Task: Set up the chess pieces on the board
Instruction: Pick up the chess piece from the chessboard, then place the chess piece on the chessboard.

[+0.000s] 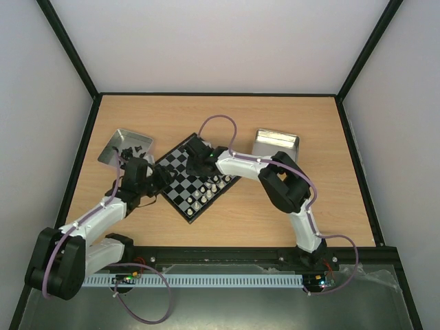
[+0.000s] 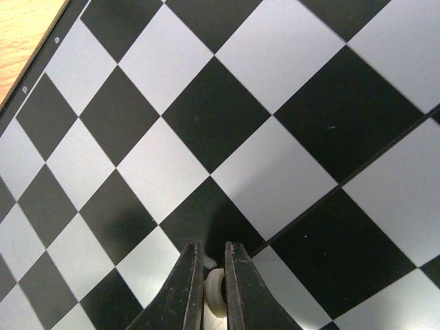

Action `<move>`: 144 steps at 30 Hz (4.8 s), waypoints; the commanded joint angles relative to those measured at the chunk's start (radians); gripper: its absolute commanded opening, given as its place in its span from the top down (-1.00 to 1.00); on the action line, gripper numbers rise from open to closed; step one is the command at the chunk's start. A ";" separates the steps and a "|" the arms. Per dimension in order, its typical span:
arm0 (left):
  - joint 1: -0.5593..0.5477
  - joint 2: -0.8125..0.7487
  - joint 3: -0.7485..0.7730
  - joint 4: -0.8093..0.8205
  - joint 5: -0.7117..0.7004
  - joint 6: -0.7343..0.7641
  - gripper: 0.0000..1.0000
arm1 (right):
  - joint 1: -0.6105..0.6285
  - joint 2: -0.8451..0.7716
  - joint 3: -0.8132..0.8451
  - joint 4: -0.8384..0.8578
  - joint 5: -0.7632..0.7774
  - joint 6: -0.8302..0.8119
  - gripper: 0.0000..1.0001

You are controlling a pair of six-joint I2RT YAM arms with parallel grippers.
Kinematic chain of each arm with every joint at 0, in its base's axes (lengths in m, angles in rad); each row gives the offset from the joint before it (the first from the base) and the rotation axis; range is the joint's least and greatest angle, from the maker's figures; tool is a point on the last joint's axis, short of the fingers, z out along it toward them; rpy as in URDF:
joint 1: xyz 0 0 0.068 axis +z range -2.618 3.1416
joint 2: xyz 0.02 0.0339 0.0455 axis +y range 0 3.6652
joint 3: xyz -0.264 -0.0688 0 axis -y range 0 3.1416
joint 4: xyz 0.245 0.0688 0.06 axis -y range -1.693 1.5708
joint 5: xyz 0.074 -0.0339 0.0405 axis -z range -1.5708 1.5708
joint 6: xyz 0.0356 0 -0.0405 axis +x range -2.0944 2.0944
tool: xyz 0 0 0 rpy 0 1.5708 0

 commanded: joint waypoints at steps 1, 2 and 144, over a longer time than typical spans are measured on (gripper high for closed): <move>0.005 0.011 -0.062 0.150 0.079 -0.044 -0.25 | -0.018 -0.019 -0.058 0.028 -0.115 0.028 0.88; 0.004 0.020 -0.068 0.172 0.093 -0.052 -0.26 | -0.022 -0.021 -0.067 0.040 -0.140 0.031 0.88; -0.529 0.337 0.382 -0.742 -0.321 0.151 0.52 | -0.094 -0.428 -0.289 0.032 0.155 0.005 0.23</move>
